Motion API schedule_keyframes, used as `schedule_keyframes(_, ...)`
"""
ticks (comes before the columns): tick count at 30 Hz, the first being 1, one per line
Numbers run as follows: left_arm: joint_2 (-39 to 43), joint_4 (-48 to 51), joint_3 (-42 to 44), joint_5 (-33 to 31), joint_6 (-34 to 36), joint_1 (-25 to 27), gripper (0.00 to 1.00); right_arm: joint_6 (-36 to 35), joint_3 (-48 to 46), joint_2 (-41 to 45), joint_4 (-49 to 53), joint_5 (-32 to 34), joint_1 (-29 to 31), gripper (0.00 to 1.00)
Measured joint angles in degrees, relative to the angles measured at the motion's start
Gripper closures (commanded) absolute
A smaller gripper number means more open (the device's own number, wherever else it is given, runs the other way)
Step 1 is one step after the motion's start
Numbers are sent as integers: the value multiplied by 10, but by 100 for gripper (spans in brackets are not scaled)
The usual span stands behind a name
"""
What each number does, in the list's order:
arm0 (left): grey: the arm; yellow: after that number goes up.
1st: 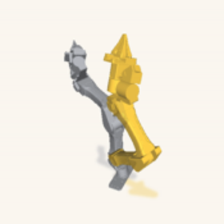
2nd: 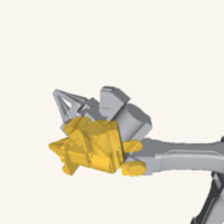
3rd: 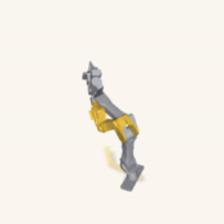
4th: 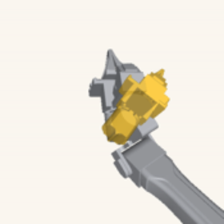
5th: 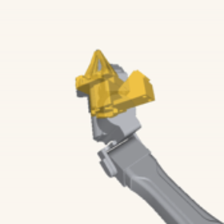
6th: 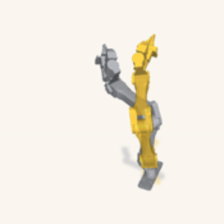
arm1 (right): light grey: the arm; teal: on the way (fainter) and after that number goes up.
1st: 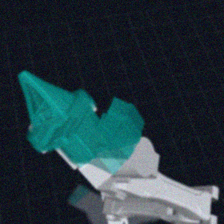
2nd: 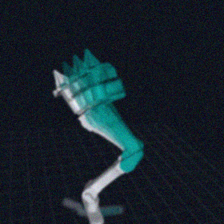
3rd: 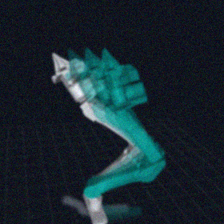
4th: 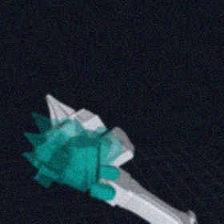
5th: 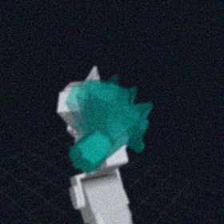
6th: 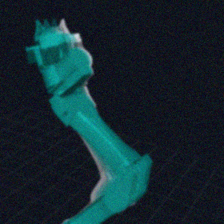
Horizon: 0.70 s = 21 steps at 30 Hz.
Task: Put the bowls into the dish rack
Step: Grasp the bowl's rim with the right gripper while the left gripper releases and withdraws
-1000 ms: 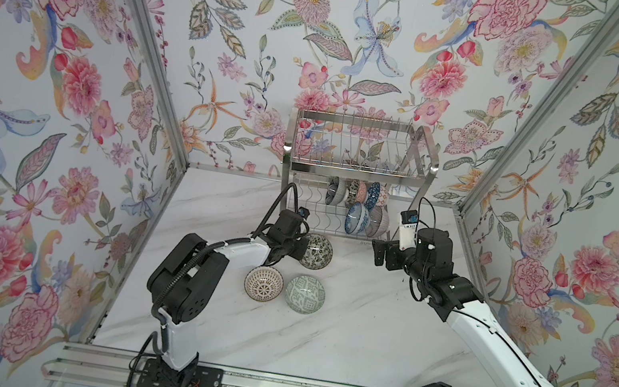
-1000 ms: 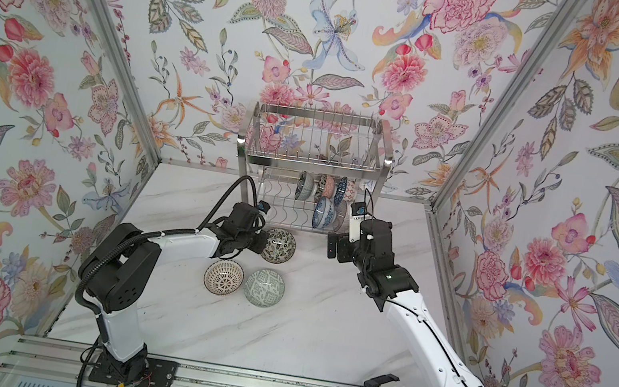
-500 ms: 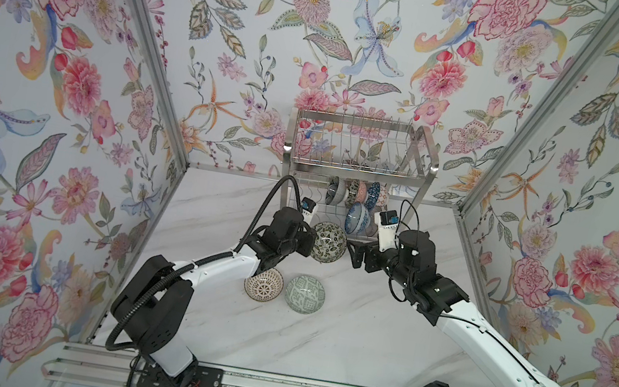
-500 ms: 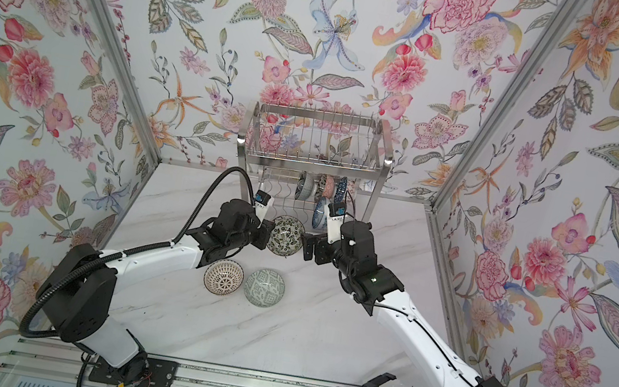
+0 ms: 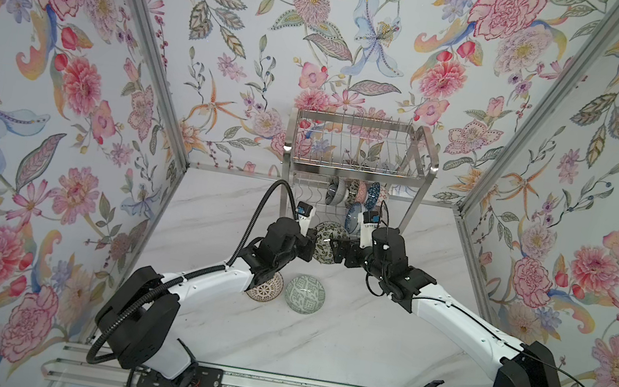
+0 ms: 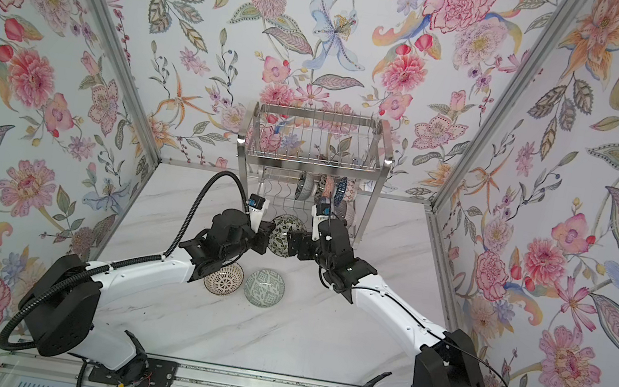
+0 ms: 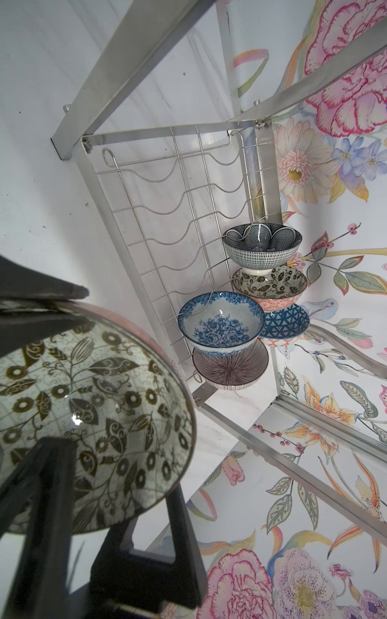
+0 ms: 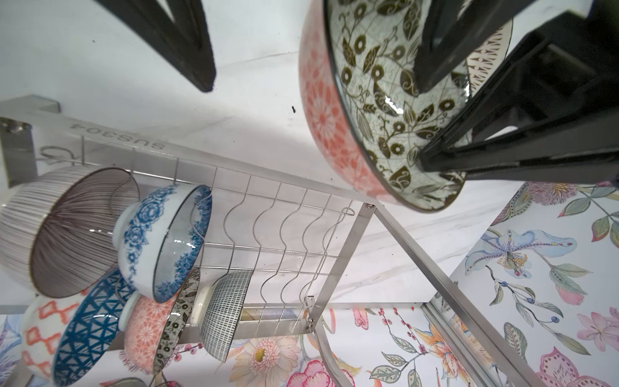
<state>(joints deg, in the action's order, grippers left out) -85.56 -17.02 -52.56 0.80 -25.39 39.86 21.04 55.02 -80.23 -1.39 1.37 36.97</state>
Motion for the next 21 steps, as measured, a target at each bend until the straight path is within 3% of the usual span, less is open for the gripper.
schedule_keyframes(4, 0, -13, 5, 0, -5, 3, 100, 16, 0, -17, -9, 2, 12, 36)
schedule_keyframes(12, 6, -26, 17, -4, -9, 6, 100, 38, 13, -41, -14, 29, 8, 99)
schedule_keyframes(18, 12, -23, 22, -19, 6, 8, 99, 37, 17, -46, -1, 39, 13, 100)
schedule_keyframes(19, 12, -22, 22, -19, 7, 8, 80, 36, 17, -46, -1, 40, 13, 100)
schedule_keyframes(21, 14, -16, 21, -19, 9, 8, 27, 31, 19, -46, 4, 40, 14, 100)
